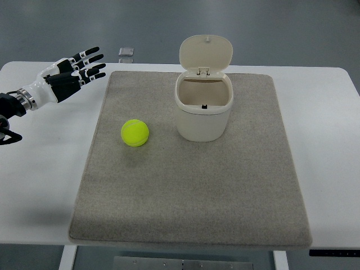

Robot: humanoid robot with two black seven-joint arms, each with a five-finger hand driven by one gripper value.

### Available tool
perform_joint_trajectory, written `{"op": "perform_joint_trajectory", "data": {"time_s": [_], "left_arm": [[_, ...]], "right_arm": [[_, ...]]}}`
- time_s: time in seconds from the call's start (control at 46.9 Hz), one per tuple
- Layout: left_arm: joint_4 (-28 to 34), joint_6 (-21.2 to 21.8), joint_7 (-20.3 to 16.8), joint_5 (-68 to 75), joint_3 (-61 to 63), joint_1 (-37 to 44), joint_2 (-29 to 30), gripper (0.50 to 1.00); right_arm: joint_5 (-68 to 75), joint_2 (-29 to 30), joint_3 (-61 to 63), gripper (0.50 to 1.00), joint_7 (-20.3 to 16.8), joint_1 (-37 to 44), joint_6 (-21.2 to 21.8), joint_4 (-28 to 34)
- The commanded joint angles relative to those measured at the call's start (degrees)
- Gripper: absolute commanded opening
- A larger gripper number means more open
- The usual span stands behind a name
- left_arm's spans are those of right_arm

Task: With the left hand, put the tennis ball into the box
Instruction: 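Move the left hand forward over the mat toward the tennis ball, then lower the open left hand around the yellow tennis ball and close fingers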

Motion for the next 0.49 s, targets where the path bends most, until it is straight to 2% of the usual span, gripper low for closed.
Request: {"op": "perform_joint_trajectory", "data": {"time_s": [0.0, 0.277, 0.47], "left_arm": [[-2.62, 0.0, -4.29, 6.84, -0.04, -0.01, 2.16, 0.994], [-8.86, 0.0, -14.84, 31.62, 0.58, -0.01, 4.8, 0.992], [-15.89, 0.0, -19.58, 43.57, 3.92, -0.27, 7.96, 0.992]], "right_arm": [[0.0, 0.0, 0.01, 0.913, 0.0, 0.09, 0.0, 0.04], [0.0, 0.0, 0.01, 0.913, 0.0, 0.0, 0.0, -0.05], [0.0, 0.0, 0.01, 0.913, 0.0, 0.0, 0.0, -0.05]]}}
